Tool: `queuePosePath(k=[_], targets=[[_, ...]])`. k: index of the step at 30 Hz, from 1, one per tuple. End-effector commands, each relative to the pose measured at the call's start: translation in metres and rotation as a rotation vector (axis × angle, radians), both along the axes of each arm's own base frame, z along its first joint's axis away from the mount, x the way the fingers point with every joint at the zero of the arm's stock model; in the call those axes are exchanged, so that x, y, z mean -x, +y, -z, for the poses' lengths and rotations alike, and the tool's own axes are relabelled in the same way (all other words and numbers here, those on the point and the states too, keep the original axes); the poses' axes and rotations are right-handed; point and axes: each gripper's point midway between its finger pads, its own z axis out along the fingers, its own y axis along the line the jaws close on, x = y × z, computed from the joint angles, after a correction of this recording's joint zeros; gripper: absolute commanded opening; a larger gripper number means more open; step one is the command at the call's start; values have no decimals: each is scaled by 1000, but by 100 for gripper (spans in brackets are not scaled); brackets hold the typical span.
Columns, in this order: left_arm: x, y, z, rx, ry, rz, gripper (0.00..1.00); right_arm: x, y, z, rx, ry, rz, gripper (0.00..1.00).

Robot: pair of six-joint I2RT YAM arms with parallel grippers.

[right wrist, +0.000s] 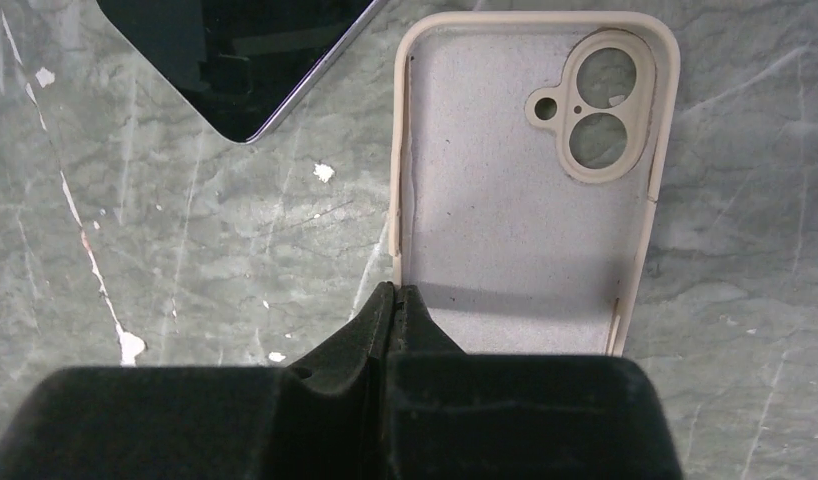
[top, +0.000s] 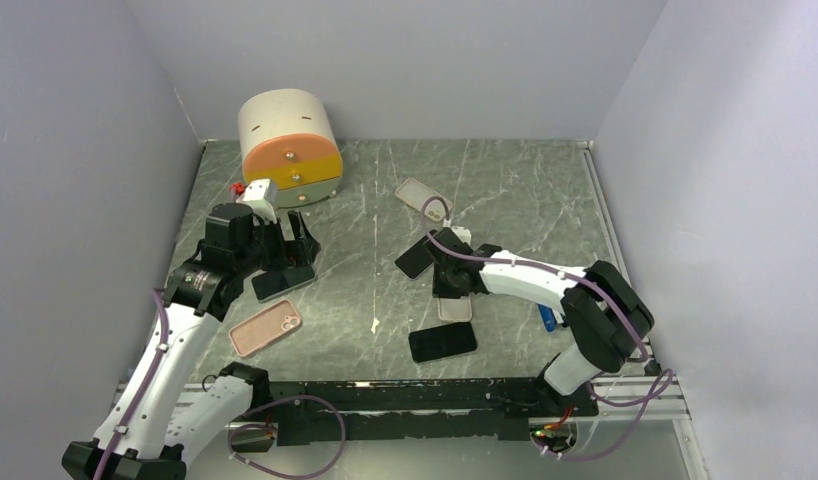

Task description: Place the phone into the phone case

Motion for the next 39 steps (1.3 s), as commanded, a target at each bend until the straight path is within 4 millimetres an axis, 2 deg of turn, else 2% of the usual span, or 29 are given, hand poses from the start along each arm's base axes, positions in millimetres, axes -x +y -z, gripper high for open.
queuePosePath(k=[1,5,9,13,16,19,22,26,31,39], targets=[[-2,5,-21,-7,-65,-12,94,-15,7,-11,-26,-35,98,0],[-1,5,-22,-7,-70,-14,94,-21,5,-18,-28,-56,158,13],[0,5,-23,-4,-75,-12,94,-31,5,-21,-15,-86,186,14],[1,4,-23,-2,-74,-7,94,-39,9,-26,-19,-96,216,34],[2,5,-25,1,-83,-7,94,-53,23,-42,-73,-117,257,43],[3,6,-27,1,-88,-12,94,-67,31,-52,-89,-100,386,52],[5,8,-29,-1,-97,-22,94,-76,36,-51,-73,-60,501,60],[6,10,-31,-2,-103,-31,94,-84,31,-51,18,-4,659,69],[7,9,-33,2,-111,-24,94,-94,43,-42,43,53,700,74],[8,10,-34,4,-116,-27,94,-102,36,-27,30,70,770,77]])
